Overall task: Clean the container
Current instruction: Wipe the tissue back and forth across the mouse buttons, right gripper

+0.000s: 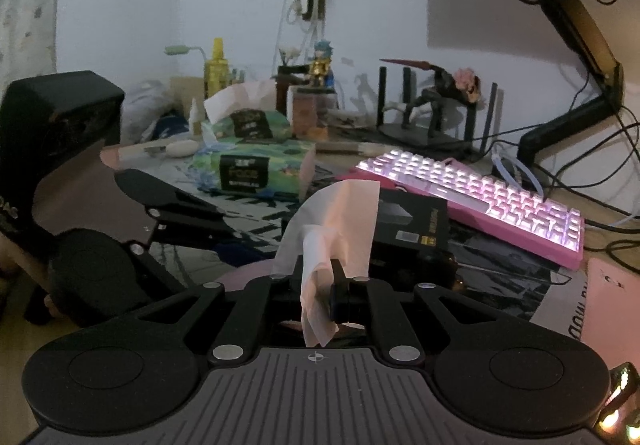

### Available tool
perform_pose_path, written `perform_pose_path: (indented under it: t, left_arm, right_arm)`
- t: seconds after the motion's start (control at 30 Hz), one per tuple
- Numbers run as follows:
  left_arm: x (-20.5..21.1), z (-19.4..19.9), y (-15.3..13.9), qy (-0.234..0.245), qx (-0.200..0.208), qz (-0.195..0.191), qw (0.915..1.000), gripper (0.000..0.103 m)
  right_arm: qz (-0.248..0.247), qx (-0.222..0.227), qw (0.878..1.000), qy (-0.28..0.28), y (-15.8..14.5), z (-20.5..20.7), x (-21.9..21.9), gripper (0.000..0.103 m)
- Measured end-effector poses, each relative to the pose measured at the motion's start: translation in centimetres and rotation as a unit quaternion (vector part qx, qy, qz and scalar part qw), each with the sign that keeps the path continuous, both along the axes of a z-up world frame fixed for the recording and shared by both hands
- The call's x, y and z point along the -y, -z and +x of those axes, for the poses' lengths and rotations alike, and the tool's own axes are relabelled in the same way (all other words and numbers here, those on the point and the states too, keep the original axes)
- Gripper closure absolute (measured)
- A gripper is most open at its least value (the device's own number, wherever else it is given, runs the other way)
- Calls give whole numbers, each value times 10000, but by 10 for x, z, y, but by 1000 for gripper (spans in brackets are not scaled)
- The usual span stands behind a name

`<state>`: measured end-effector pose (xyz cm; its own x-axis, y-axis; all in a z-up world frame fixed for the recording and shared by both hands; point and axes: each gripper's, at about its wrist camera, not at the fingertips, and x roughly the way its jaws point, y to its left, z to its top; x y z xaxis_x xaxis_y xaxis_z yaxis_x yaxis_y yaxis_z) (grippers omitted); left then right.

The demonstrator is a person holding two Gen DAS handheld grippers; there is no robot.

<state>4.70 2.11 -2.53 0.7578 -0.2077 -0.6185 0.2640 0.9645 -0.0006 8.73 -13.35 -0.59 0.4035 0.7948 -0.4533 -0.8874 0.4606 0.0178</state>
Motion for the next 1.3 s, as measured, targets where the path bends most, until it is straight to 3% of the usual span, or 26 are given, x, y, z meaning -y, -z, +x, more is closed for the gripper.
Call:
perform_pose_path:
  t: [0.3, 0.87, 1.3]
  left_arm:
    - [0, 0, 0, 0, 0, 1, 10000, 43]
    - [0, 0, 0, -1, 0, 0, 10000, 43]
    - [0, 0, 0, -1, 0, 0, 10000, 43]
  right_arm:
    - [-52, 3, 9999, 114, 2, 2, -1, 91]
    - [-12, 150, 9994, -317, -1, -10, -1, 91]
    - [-7, 33, 10000, -52, -2, -3, 4, 91]
